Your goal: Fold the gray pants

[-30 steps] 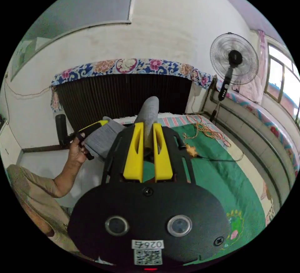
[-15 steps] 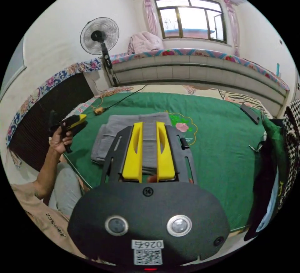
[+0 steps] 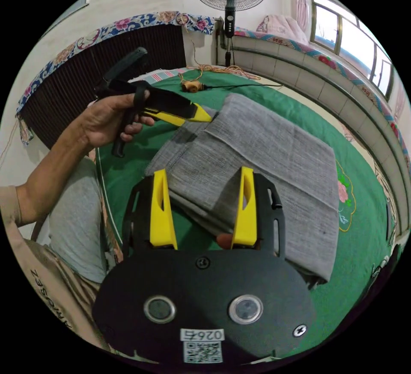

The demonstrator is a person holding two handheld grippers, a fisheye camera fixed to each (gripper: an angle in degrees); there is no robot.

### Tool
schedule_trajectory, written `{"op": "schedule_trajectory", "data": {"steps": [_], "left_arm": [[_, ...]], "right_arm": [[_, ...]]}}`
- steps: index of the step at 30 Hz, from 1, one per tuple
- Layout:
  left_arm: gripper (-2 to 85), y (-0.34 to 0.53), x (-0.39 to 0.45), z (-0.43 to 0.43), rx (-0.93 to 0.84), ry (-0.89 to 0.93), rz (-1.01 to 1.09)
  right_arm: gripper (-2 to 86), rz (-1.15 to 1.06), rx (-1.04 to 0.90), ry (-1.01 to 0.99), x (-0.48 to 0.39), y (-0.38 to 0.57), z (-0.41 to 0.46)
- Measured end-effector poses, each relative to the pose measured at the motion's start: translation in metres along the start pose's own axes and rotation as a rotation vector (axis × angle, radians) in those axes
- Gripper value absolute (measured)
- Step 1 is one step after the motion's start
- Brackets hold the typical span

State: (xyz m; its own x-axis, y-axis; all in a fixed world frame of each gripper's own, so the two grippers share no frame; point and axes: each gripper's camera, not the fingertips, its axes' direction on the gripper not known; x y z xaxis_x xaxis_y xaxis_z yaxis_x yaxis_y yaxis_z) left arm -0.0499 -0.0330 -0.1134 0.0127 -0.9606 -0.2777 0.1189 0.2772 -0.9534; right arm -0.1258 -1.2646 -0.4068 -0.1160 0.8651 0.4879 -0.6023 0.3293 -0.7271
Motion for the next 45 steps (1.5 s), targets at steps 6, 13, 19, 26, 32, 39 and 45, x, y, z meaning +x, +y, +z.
{"op": "schedule_trajectory", "data": {"steps": [6,13,19,26,32,39,45], "left_arm": [[18.1,-0.015,0.013,0.018,-0.042,0.128,0.032],[21.5,-0.035,0.018,0.030,-0.079,0.135,0.094],[20.2,-0.050,0.024,0.046,-0.058,0.100,0.114],[7.9,-0.065,-0.004,0.056,0.036,0.359,-0.037],[6.2,-0.085,0.018,0.000,0.308,0.325,0.104],[5.5,-0.106,0.006,-0.041,0.324,-0.246,0.063],[3.0,-0.091,-0.055,-0.036,0.380,-0.081,-0.223]], "right_arm": [[15.0,0.006,-0.016,-0.023,0.028,0.014,-0.011],[13.2,-0.007,-0.014,-0.051,0.065,0.031,-0.047],[8.9,-0.019,-0.003,-0.017,0.082,0.044,-0.066],[1.6,0.115,0.093,-0.103,0.156,0.058,-0.136],[1.4,0.306,0.516,-0.107,0.239,0.096,-0.277],[3.5,0.795,0.531,0.138,0.378,0.206,-0.369],[5.9,1.155,0.402,0.256,0.446,0.262,-0.375]]}}
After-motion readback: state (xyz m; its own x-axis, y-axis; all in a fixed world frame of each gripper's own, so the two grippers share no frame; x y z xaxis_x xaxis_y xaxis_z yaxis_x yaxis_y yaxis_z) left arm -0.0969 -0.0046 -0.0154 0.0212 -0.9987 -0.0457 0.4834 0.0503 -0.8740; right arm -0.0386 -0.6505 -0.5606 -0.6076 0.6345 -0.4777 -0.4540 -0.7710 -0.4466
